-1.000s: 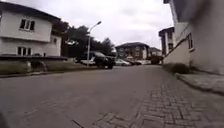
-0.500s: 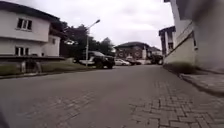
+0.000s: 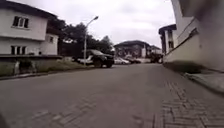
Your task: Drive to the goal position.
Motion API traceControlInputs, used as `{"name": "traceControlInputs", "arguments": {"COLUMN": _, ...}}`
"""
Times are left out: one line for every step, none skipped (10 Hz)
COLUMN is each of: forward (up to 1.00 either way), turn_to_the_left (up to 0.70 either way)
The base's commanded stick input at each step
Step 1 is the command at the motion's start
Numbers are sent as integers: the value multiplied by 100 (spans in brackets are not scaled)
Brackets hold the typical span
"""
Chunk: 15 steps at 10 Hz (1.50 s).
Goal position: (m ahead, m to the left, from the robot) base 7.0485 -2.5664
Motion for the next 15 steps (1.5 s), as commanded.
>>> {"name": "traceControlInputs", "arguments": {"forward": 70, "turn_to_the_left": 0}}
{"name": "traceControlInputs", "arguments": {"forward": 70, "turn_to_the_left": 0}}
{"name": "traceControlInputs", "arguments": {"forward": 70, "turn_to_the_left": 0}}
{"name": "traceControlInputs", "arguments": {"forward": 70, "turn_to_the_left": 0}}
{"name": "traceControlInputs", "arguments": {"forward": 70, "turn_to_the_left": 0}}
{"name": "traceControlInputs", "arguments": {"forward": 70, "turn_to_the_left": 0}}
{"name": "traceControlInputs", "arguments": {"forward": 70, "turn_to_the_left": 0}}
{"name": "traceControlInputs", "arguments": {"forward": 70, "turn_to_the_left": 0}}
{"name": "traceControlInputs", "arguments": {"forward": 70, "turn_to_the_left": 0}}
{"name": "traceControlInputs", "arguments": {"forward": 70, "turn_to_the_left": 0}}
{"name": "traceControlInputs", "arguments": {"forward": 70, "turn_to_the_left": 0}}
{"name": "traceControlInputs", "arguments": {"forward": 70, "turn_to_the_left": 0}}
{"name": "traceControlInputs", "arguments": {"forward": 70, "turn_to_the_left": 0}}
{"name": "traceControlInputs", "arguments": {"forward": 70, "turn_to_the_left": 0}}
{"name": "traceControlInputs", "arguments": {"forward": 70, "turn_to_the_left": 0}}
